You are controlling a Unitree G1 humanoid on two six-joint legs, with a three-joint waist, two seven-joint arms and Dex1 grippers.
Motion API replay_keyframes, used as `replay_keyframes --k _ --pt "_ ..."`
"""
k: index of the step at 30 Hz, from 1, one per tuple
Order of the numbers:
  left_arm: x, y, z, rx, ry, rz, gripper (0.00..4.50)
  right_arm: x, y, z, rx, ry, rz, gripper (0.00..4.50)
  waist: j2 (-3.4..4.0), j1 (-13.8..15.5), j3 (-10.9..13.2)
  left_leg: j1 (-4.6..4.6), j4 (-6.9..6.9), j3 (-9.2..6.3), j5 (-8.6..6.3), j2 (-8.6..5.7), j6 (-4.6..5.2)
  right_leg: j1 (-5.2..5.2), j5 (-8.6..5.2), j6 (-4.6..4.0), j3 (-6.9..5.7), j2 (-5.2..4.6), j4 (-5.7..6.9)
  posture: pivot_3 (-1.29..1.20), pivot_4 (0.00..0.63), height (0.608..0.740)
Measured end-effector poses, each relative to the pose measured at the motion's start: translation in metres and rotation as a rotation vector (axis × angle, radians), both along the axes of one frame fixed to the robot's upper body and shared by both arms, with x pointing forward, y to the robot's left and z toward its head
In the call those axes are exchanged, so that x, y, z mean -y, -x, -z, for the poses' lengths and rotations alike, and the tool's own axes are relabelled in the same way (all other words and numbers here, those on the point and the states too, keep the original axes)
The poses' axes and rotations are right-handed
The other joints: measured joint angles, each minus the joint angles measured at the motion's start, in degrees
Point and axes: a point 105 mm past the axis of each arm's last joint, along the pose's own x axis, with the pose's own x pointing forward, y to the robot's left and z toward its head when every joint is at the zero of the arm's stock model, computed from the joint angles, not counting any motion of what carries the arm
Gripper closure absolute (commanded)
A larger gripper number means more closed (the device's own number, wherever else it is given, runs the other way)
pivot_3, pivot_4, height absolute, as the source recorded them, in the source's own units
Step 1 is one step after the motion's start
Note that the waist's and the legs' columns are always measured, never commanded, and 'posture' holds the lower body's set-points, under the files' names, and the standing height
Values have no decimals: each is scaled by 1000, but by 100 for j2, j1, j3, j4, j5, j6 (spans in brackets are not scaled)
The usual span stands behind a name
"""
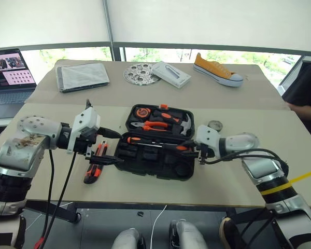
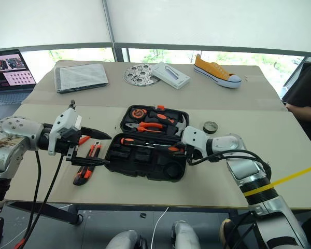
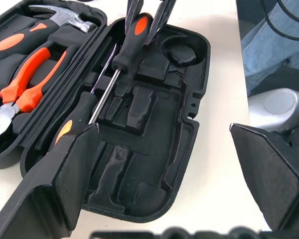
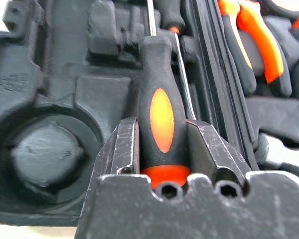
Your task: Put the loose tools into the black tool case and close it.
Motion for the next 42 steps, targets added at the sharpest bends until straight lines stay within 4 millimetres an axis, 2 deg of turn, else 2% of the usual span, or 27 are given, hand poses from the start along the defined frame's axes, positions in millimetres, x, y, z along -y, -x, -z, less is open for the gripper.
replay_keyframes --k 5,8,12,13,20,24,31,35,39,42 --pt "0 -1 -1 1 2 -2 0 -4 1 -7 -6 -25 2 192 0 -1 0 1 0 0 0 0 0 0 1 -2 0 0 0 0 150 733" --pt "0 -2 -3 8 4 -2 0 -13 0 -17 -18 -86 -3 192 0 -8 0 1 0 0 0 1 -1 0 1 -4 1 2 1 0 150 733" --pt "1 -4 -3 9 10 -4 0 -25 -3 -32 -22 -172 9 1583 1 -9 0 1 -1 -1 0 2 -2 -1 15 -34 -2 3 2 0 150 733" --pt "1 -4 -2 8 12 -3 0 -27 -3 -32 -25 -179 10 1821 1 -9 0 0 -1 -1 0 2 -3 -1 15 -34 -3 4 2 0 150 733" --pt "1 -6 0 7 15 -11 0 -48 0 -16 -50 -155 -20 4331 1 -15 1 -1 -1 -1 0 1 -3 -2 12 -29 -13 5 2 0 150 733" --pt "1 -6 0 8 15 -14 0 -52 -3 -1 -72 -109 -4 4451 2 -19 1 -1 -1 0 0 1 -4 -2 12 -29 -20 4 3 0 150 733" --pt "1 -7 1 11 16 -23 0 -58 -16 5 -13 -37 31 4451 2 -36 -1 9 -1 2 4 1 -12 0 8 -30 -18 4 11 0 150 733" --pt "1 -5 2 9 14 -22 0 -54 -19 7 -7 -19 53 4451 2 -23 -1 5 -3 -3 4 2 -14 -1 5 -38 -16 1 12 0 150 733" --pt "-1 -6 4 9 17 -43 0 -54 -10 1 -41 -86 21 4451 3 -23 -1 1 -11 -5 2 2 -17 -3 2 -45 -20 3 8 0 150 733" --pt "-13 -10 7 15 31 -125 0 -68 5 -26 -77 -247 -67 4451 4 -74 0 0 -18 -4 0 5 -23 -14 0 -52 -21 9 11 0 150 733"
